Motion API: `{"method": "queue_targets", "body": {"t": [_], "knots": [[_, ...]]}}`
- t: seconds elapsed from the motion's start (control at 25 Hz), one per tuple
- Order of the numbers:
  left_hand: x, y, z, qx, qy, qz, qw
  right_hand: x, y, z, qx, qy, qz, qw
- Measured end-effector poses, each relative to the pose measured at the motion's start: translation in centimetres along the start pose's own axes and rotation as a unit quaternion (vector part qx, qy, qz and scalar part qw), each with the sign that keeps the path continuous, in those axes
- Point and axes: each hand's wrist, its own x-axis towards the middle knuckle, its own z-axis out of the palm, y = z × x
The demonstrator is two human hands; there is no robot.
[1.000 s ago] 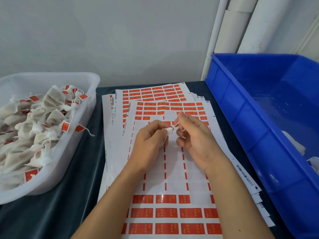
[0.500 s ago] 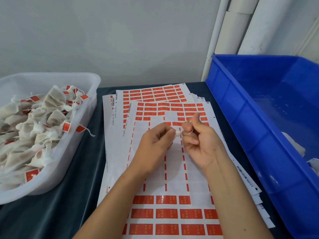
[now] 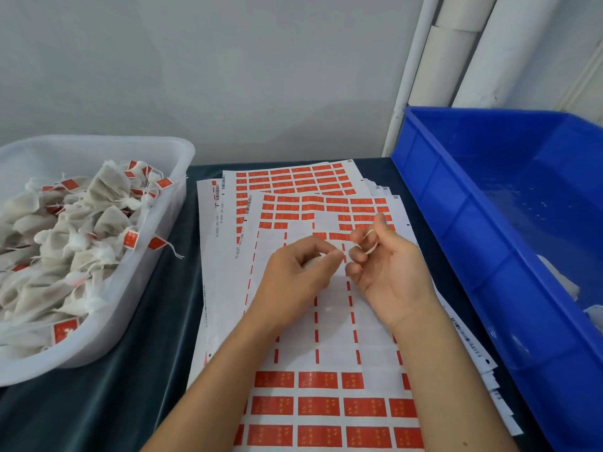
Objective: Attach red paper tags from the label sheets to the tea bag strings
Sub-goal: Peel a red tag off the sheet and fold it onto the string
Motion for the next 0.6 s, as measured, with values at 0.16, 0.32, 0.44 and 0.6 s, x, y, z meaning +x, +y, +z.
{"method": "queue_targets", "body": {"t": [0.16, 0.32, 0.44, 0.6], "knots": [[0.1, 0.0, -0.3, -0.059, 0.044, -0.04, 0.997, 0.3, -0.2, -0.7, 0.021, 0.051, -0.045, 0.997], [0.5, 0.1, -0.6, -0.119, 0.109, -0.103, 0.982, 1.0, 0.4, -0.5, -0.125, 0.106, -0.126, 0.978], [0.9, 0.2, -0.9, -0.175, 0.17, -0.159, 0.957, 1.2, 1.9, 0.1, -0.394, 0.133, -0.205, 0.886], [1.4, 0.0, -1.4, -0.289, 0.206, -0.222, 0.908, 2.2, 3.4, 1.0, -0.605, 0.119, -0.245, 0.748]]}}
